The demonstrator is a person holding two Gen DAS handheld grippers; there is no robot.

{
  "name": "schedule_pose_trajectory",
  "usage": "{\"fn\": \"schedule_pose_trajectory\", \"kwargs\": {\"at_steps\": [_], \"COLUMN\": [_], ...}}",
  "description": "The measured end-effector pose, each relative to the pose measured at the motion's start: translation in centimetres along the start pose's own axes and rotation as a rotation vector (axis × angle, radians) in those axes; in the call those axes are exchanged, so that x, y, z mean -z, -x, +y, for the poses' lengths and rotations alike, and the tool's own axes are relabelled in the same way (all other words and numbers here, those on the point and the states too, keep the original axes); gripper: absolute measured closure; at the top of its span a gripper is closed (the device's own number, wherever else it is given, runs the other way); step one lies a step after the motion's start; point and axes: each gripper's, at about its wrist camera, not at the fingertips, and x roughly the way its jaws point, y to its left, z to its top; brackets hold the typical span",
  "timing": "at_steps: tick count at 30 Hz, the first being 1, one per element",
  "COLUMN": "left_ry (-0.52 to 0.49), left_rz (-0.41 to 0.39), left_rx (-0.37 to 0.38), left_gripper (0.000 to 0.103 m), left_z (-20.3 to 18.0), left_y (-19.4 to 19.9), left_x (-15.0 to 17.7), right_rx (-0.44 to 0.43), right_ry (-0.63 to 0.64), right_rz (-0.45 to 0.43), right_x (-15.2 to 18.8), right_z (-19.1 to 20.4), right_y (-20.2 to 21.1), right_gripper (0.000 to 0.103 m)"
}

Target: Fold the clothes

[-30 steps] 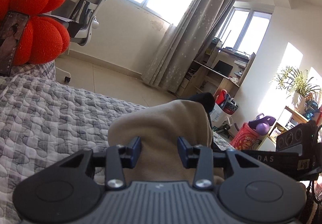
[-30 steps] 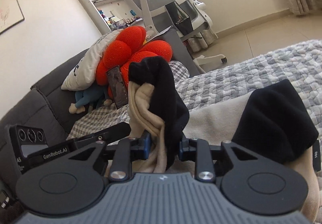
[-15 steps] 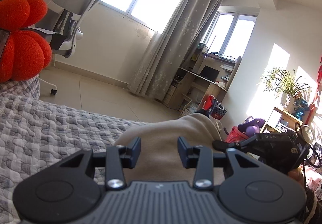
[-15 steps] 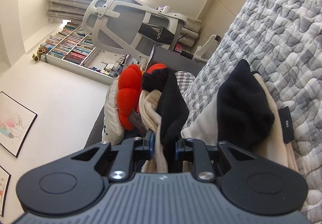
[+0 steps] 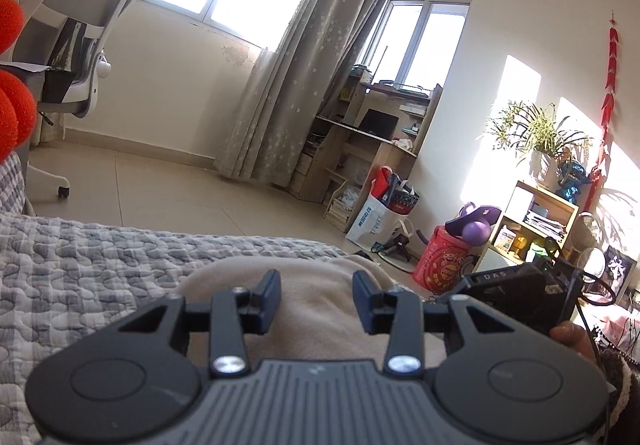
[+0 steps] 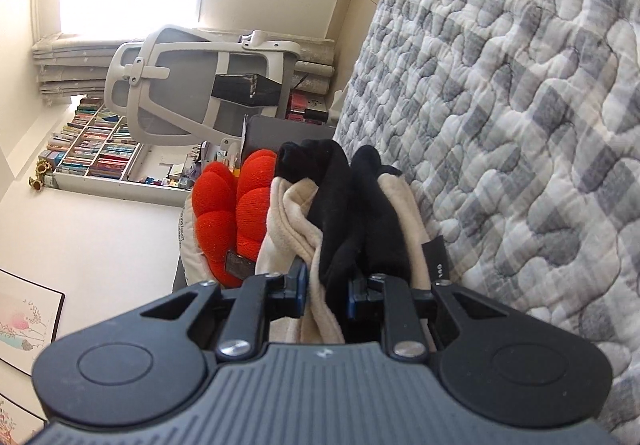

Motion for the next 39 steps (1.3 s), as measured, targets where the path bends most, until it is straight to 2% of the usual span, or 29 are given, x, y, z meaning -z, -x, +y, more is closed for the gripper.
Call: {"fn": "schedule_pose_trajectory", "kwargs": {"at_steps": [7, 10, 12, 15, 21, 26, 30, 35, 39], "left_ry": [-0.064, -0.092, -0.110, -0.125, -0.137, -0.184, -0.195, -0.160, -0.162], "left_rz": [0.039, 0.054, 0.062, 0.077, 0.101, 0.123, 0.109, 0.046, 0.012], "left_rx": [-0.013, -0.027, -0.036, -0.047, -0.046, -0.058, -0.045, 0.002, -0.033], "left_gripper": [0.064, 0.064, 0.064, 0.063, 0.063, 0.063, 0.063, 0.063, 0.063], "left_z": [-0.5, -0.9, -1.1, -1.2, -1.6, -2.9, -3.1, -2.6, -1.5], "left_y": [-0.7, -1.2, -1.4, -1.7, -2.1, -2.6, -1.9, -0.3, 0.2], "left_x": [1.1, 1.4, 1.6, 2.0, 2.0, 2.2, 1.9, 0.4, -0.8], "right_rx": [-0.007, 0.000, 0.024, 0.067, 0.180, 0.278, 0.299, 0.364, 0.416], "right_ry": [-0.038, -0.012, 0.036, 0.137, 0.423, 0.717, 0.859, 0.974, 1.024], "right_rz": [0.010, 0.001, -0.024, -0.083, -0.204, -0.302, -0.288, -0.286, -0.288], "right_x": [-0.3, -0.3, -0.2, 0.2, 2.6, 5.0, 5.9, 6.3, 6.3], "right_z": [-1.3, -0.8, 0.1, 1.6, 5.1, 8.3, 9.3, 9.0, 8.4], "right_y": [0.3, 0.7, 1.1, 2.2, 2.5, 0.5, -2.4, -4.5, -5.3], "right_gripper": [0.079, 0.074, 0.065, 0.057, 0.057, 0.057, 0.057, 0.057, 0.057]}}
